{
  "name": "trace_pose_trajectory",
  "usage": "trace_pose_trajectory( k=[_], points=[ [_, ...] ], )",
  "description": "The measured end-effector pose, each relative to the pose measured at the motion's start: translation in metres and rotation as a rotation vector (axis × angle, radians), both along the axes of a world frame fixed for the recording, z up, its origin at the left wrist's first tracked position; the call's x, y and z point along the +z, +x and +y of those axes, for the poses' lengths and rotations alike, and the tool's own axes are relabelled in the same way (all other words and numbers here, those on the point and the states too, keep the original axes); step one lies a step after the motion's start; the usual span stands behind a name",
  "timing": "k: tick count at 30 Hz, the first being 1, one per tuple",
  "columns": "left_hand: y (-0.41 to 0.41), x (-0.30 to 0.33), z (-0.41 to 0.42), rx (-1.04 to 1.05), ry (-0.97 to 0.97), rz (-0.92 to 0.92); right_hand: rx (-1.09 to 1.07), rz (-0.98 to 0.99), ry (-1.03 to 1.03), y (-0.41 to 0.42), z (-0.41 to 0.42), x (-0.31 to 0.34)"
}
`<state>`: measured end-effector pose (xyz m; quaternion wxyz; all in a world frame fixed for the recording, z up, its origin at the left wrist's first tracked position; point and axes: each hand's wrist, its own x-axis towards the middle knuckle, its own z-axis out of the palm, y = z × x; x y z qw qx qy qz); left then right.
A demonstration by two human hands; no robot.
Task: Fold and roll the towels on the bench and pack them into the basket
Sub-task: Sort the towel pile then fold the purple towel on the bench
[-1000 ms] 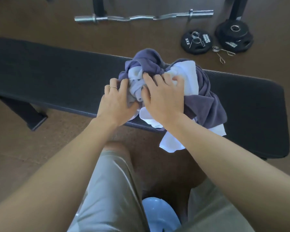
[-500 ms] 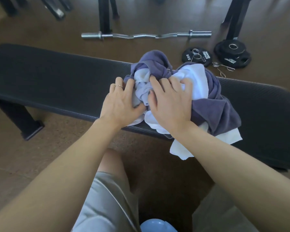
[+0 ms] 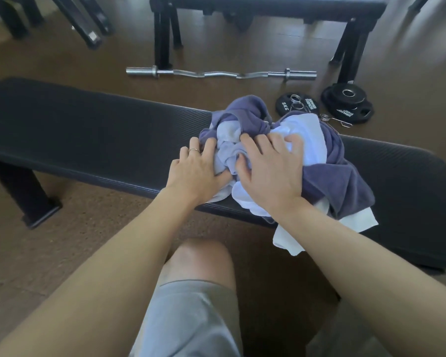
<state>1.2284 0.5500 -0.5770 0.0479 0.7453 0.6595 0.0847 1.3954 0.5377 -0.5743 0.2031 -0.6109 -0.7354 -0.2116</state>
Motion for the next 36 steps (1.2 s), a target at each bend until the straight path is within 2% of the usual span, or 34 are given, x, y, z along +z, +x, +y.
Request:
trace_pose_trajectory(
  k=[24, 36],
  points=[
    [-0.003, -0.009, 0.004, -0.002, -0.062, -0.062, -0.011, -0.105, 0.026, 0.003, -0.006, -0.01],
    [0.005, -0.006, -0.006, 0.078, 0.042, -0.118, -0.037, -0.047, -0.042, -0.003, -0.001, 0.007]
  ],
)
